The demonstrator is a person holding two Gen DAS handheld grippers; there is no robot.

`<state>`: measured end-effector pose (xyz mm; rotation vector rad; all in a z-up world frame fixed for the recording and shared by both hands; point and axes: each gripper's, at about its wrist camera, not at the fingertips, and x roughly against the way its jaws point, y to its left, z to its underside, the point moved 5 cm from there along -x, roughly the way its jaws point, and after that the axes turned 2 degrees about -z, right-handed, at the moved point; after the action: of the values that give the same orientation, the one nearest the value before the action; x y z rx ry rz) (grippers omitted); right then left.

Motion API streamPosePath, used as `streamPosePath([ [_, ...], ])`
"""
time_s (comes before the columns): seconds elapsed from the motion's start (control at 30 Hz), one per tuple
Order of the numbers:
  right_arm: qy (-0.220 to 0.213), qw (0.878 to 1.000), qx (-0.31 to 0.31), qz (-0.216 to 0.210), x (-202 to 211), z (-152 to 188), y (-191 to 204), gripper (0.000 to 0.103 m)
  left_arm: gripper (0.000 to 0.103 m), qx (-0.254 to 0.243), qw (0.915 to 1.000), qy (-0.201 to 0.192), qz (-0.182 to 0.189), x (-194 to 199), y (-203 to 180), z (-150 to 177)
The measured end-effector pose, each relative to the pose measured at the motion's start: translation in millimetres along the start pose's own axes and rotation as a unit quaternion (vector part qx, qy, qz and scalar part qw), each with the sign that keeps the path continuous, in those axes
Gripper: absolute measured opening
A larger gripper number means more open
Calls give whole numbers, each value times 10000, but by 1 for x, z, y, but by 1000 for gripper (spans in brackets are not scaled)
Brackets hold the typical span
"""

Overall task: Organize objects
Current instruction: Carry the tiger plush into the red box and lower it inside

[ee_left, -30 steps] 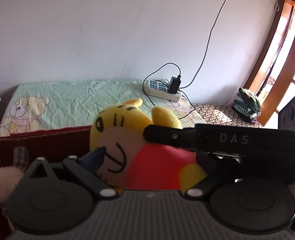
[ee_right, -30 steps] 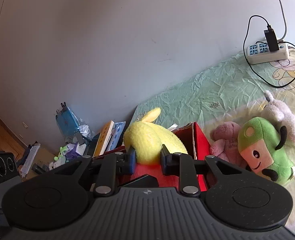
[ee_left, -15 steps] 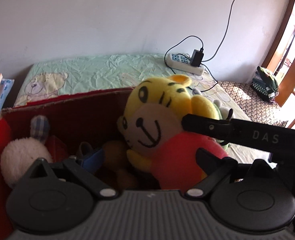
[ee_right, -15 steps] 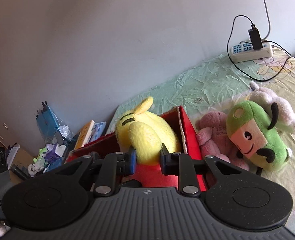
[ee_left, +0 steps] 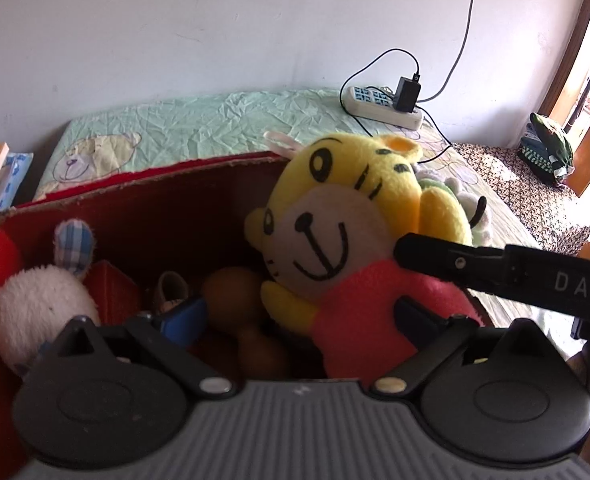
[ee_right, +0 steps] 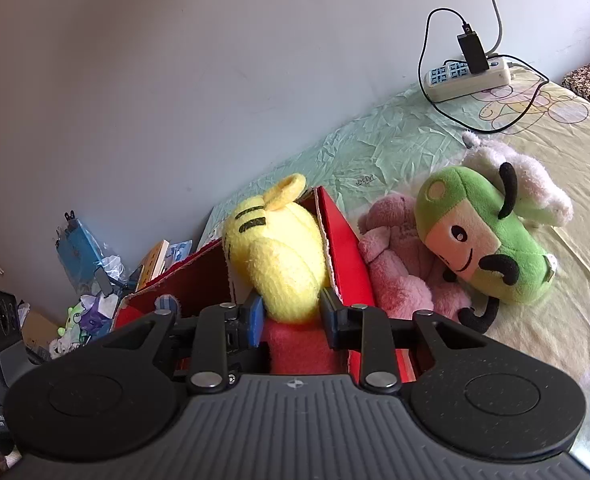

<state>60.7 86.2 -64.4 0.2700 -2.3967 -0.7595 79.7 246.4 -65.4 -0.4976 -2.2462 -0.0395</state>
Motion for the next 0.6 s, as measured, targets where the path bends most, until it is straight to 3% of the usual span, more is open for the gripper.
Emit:
streamPosePath([
  [0.6, 101, 9997, 49, -227, 2, 3, -5, 29, 102, -135, 9980, 51, -610, 7, -13, -1],
])
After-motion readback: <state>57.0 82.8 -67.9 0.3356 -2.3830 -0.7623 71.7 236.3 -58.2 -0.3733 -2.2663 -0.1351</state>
